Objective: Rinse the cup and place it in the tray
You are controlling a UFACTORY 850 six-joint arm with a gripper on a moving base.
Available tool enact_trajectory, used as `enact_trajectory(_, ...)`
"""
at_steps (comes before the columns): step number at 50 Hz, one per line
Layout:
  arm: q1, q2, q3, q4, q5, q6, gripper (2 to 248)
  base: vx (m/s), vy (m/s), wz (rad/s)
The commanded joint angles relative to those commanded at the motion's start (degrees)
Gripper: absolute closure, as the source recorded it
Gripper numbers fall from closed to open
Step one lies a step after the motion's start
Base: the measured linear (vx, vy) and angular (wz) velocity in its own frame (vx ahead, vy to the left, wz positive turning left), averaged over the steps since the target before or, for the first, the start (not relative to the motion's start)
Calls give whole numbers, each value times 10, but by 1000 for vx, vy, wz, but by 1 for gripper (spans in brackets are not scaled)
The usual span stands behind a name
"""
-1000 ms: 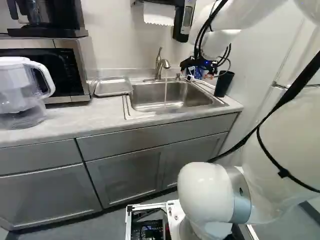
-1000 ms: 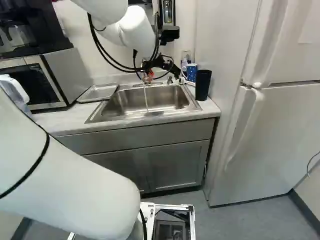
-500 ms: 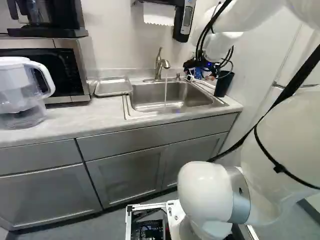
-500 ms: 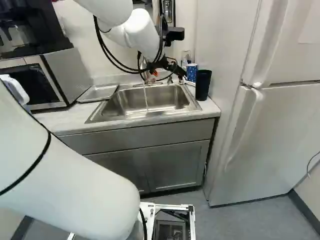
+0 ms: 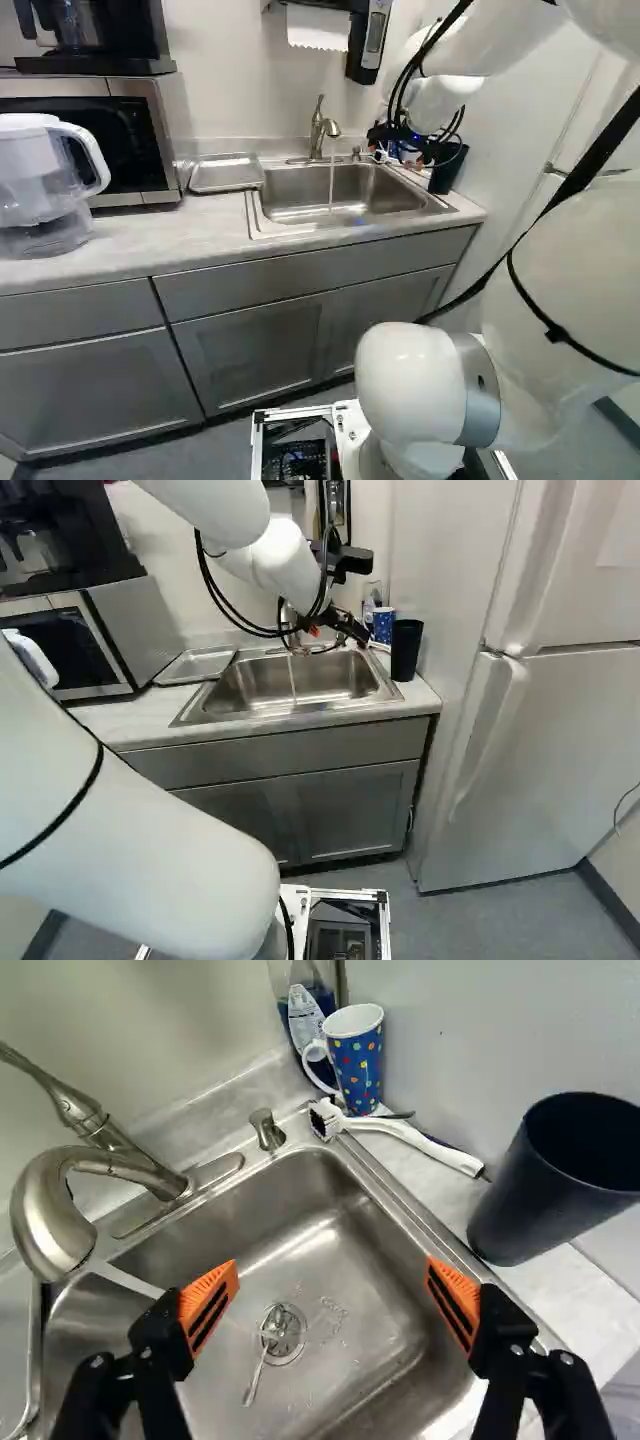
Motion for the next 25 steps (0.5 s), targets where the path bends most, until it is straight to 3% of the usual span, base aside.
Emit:
enact_trajectory(11, -7, 10, 23, 26, 25, 0, 3, 0, 0, 0)
enact_trajectory(25, -31, 14, 45, 59, 56, 0, 3, 0, 0, 0)
